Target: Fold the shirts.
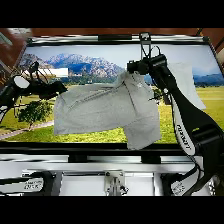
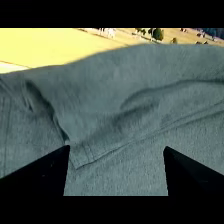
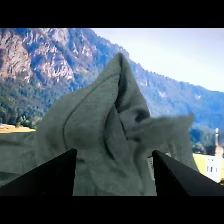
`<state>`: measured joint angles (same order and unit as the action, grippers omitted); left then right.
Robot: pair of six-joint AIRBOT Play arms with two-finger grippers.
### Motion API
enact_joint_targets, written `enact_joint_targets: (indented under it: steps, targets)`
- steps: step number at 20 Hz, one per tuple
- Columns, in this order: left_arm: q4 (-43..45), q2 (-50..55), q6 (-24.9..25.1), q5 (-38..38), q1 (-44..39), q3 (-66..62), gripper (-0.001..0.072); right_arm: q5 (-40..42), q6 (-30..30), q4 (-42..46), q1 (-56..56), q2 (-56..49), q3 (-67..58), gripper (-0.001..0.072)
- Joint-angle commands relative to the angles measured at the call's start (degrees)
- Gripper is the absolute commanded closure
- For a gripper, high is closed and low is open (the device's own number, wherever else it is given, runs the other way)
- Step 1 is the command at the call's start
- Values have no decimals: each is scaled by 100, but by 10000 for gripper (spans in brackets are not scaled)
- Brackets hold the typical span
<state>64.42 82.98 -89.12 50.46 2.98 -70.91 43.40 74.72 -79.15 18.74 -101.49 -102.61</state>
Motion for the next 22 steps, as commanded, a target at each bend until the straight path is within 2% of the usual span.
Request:
enact_joint_targets:
  steps: [1, 3, 4, 5, 6, 7, 9, 10, 12, 13, 16, 22]
  targets:
    - [-79, 37, 369, 1655, 553, -529, -2, 570, 7, 1043, -155, 621, -2, 130]
    - [337, -166, 623, 2608, 1102, -752, 6, 1364, 131, 1300, -505, 1093, 0, 131]
    - [599, -317, 658, 2953, 1386, -671, 7, 1891, 328, 1113, -776, 1255, 0, 132]
    - [684, -481, 820, 3139, 1644, -459, 66, 2441, 610, 717, -1080, 1333, 0, 179]
    - [629, -695, 962, 3185, 1912, -44, 115, 3042, 896, 142, -1416, 1338, 0, 284]
    - [503, -883, 966, 3119, 2146, 468, 113, 3606, 1117, -546, -1777, 1309, 66, 334]
    - [7, -1150, 1353, 2900, 2494, 1624, 82, 4120, 1283, -1707, -2334, 1309, 450, 330]
    - [-168, -1185, 1659, 2787, 2592, 2100, -9, 4216, 1283, -2236, -2535, 1309, 675, 307]
    - [-282, -1178, 2092, 2406, 2632, 2695, -11, 4258, 1351, -3139, -2769, 1309, 979, 303]
    - [-326, -1176, 2190, 2223, 2623, 2861, -10, 4251, 1419, -3316, -2802, 1309, 1051, 303]
    - [-562, -1126, 2208, 1716, 2535, 3058, -6, 4079, 1569, -3261, -2793, 1309, 1060, 303]
    - [-623, -769, 2247, 1268, 2033, 3056, 4, 3888, 1600, -3261, -2798, 1309, 1060, 303]
